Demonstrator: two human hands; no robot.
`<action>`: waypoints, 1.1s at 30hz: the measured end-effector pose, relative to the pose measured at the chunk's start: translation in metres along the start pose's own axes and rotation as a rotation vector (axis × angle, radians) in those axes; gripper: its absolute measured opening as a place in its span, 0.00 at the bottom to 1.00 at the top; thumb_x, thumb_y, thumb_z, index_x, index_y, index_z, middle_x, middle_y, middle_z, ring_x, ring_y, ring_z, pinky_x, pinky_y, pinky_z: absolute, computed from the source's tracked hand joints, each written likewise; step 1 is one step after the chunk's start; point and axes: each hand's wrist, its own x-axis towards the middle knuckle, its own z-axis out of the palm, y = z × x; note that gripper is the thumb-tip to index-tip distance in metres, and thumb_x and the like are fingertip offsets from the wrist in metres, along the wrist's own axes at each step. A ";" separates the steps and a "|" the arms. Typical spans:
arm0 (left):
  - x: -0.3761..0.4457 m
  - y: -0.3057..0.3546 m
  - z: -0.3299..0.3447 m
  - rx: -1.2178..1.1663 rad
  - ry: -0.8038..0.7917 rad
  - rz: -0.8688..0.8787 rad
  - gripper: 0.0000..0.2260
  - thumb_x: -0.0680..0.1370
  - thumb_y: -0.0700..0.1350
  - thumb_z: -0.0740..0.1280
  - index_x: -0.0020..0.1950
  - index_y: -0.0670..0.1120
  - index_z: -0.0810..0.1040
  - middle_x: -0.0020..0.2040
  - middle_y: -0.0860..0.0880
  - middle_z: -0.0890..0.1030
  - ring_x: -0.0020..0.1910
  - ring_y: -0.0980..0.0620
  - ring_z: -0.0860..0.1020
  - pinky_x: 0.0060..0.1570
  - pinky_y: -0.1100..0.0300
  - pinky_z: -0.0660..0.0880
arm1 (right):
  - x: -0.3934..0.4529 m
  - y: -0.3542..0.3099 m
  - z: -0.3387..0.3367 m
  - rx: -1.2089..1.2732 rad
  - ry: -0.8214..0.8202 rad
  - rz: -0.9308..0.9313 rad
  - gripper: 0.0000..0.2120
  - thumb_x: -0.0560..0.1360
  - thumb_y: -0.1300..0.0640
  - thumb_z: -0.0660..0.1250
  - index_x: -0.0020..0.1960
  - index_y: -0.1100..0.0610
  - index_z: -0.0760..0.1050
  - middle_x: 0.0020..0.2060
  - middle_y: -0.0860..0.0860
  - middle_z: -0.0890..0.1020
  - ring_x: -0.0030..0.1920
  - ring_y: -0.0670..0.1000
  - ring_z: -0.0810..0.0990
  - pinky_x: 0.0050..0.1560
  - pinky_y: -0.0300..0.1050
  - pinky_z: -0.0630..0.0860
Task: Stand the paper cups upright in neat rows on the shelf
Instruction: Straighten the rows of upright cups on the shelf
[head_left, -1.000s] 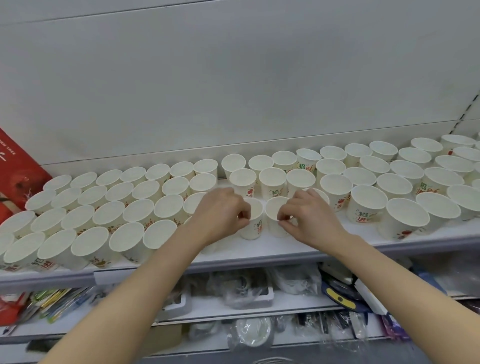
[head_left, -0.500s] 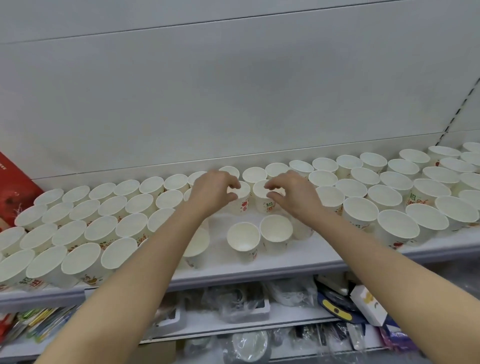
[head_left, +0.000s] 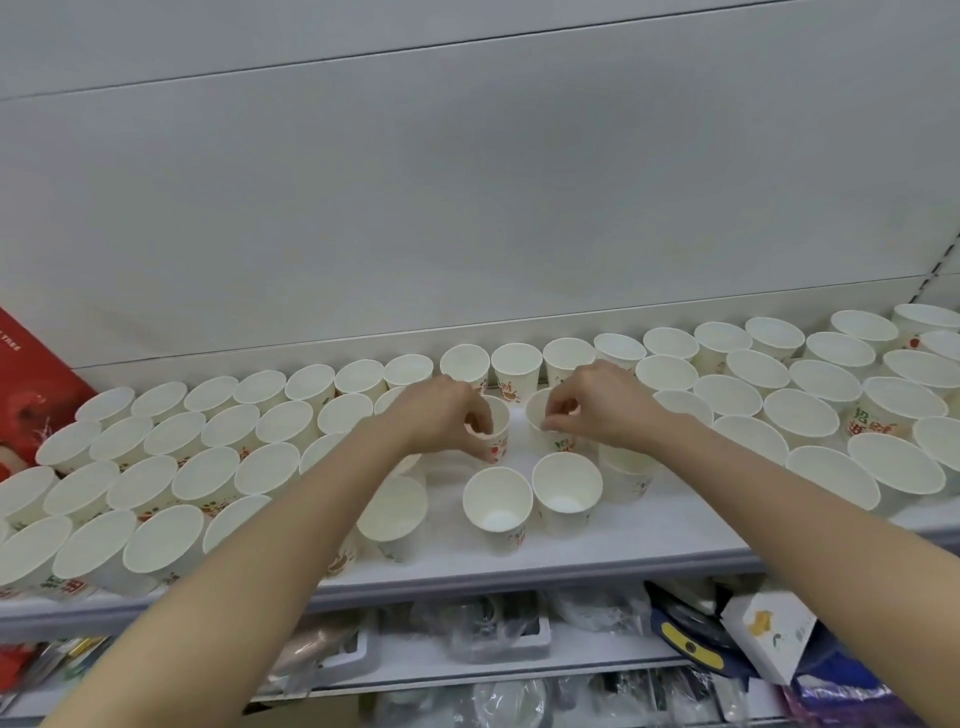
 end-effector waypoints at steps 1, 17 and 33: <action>0.001 -0.004 -0.007 -0.096 0.040 -0.025 0.10 0.69 0.55 0.76 0.47 0.54 0.84 0.44 0.59 0.83 0.45 0.59 0.79 0.45 0.61 0.76 | 0.003 0.001 -0.002 0.060 0.035 0.008 0.05 0.72 0.48 0.70 0.43 0.48 0.83 0.39 0.45 0.84 0.43 0.49 0.79 0.41 0.44 0.72; 0.067 -0.043 0.006 0.297 0.226 -0.067 0.07 0.75 0.54 0.68 0.45 0.52 0.84 0.41 0.48 0.80 0.49 0.45 0.75 0.46 0.57 0.65 | 0.091 -0.002 0.039 -0.072 0.089 0.113 0.04 0.72 0.53 0.68 0.45 0.49 0.82 0.42 0.50 0.83 0.50 0.54 0.76 0.43 0.42 0.65; 0.059 -0.052 0.003 0.375 0.259 -0.071 0.06 0.74 0.49 0.67 0.45 0.51 0.83 0.41 0.50 0.83 0.44 0.47 0.79 0.43 0.58 0.71 | 0.084 -0.003 0.035 0.103 0.069 0.134 0.04 0.70 0.57 0.70 0.43 0.51 0.83 0.41 0.49 0.84 0.44 0.51 0.79 0.43 0.46 0.76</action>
